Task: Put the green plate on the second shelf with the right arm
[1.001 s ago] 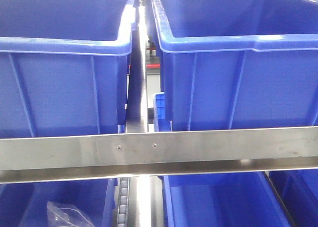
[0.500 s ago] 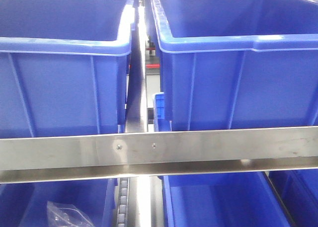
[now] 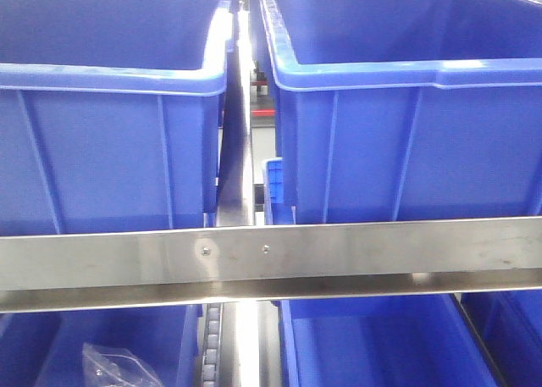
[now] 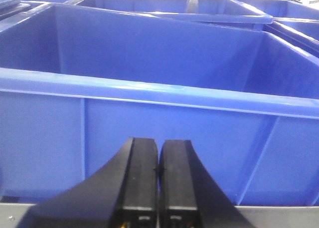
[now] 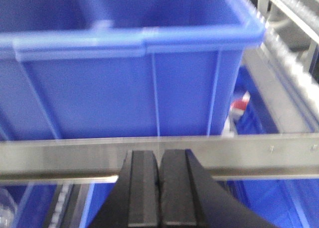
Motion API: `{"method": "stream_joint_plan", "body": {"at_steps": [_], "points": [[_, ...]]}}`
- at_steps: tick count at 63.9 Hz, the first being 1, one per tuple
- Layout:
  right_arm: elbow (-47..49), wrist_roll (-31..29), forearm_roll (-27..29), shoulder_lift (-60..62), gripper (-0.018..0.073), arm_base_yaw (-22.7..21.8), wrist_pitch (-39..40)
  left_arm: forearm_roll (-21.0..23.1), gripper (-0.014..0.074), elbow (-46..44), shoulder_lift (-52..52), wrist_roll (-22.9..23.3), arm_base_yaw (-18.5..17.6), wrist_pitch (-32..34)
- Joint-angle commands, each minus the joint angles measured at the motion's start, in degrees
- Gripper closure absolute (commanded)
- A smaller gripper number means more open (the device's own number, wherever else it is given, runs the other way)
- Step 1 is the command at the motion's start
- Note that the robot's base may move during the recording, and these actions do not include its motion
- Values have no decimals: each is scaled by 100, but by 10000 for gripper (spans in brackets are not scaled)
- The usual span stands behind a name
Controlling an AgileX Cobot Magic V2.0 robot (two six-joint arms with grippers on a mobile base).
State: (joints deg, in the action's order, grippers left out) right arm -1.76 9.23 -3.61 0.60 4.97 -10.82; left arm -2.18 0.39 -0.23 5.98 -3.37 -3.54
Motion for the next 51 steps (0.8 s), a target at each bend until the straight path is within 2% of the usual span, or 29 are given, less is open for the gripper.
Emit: {"method": "stream_joint_plan", "body": {"at_steps": [1,26,38,51], "points": [[119,11,-79,114,529,36,433,16,466,234,-99,25,-25,473],[115,-4,-51,109,529,36,1353,16,466,234,-99,25,-25,473],[115,-810,725,109,529,36,1434,16,466,234,-99,25,-25,473],[120,-849,736,109,529,36,1431,16,466,234,-99,25,-25,473]]}}
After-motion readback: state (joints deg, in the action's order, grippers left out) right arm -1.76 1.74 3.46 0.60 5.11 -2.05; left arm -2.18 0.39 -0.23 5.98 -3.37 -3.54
